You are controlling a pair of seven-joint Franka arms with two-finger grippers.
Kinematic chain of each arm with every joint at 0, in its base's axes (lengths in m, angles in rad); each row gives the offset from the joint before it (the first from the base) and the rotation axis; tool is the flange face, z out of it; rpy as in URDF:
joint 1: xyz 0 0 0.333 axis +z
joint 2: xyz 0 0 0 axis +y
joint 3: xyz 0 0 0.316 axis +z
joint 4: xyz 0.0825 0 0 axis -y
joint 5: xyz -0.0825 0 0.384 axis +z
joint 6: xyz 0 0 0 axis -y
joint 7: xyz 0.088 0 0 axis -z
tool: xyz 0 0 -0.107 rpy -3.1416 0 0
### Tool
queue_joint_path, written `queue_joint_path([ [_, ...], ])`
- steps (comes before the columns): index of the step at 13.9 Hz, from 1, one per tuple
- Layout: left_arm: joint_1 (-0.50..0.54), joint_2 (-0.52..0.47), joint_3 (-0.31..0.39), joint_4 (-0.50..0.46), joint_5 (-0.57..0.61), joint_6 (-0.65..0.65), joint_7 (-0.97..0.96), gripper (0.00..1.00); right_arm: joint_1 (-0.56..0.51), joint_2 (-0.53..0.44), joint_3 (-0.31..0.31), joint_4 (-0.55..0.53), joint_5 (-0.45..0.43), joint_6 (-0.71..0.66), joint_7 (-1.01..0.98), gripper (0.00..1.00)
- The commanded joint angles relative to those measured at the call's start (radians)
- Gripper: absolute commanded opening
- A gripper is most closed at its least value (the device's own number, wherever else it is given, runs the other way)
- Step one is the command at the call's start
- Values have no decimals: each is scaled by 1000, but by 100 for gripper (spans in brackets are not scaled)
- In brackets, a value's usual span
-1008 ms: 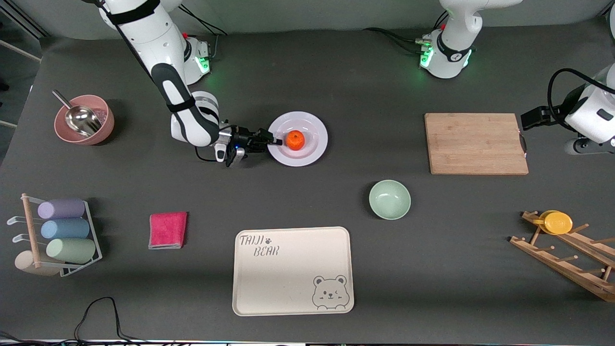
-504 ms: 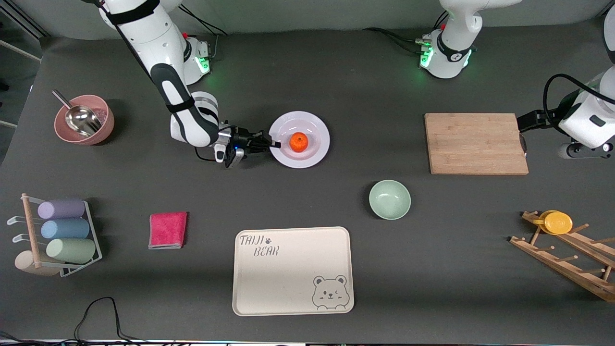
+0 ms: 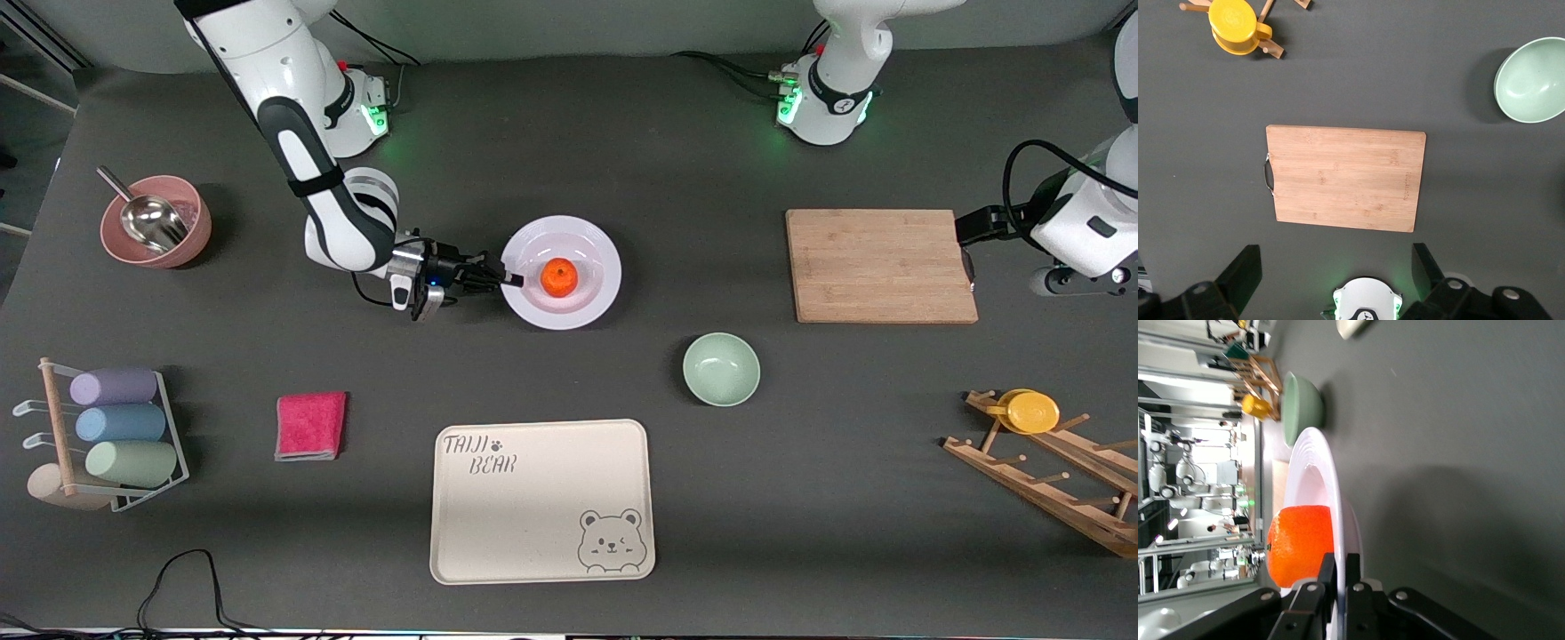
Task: Place orange and plate with both arms
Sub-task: 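Slide the plate with the right gripper onto the cream bear tray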
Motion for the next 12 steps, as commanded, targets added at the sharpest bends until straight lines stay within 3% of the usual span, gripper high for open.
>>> queue_joint_path([
  [1,5,-4,-6,-3,11,1,10,100,-7,-2,-23,86,-3,2,68,0],
  [4,1,-4,-6,-4,11,-2,10,100,-12,22,-59,252,-152,6,298,0],
  [8,3,-4,-6,-6,11,0,10,100,-13,116,-102,463,-273,6,469,0],
  [12,3,-4,-7,-6,11,0,10,100,-26,278,-156,722,-296,5,562,0],
])
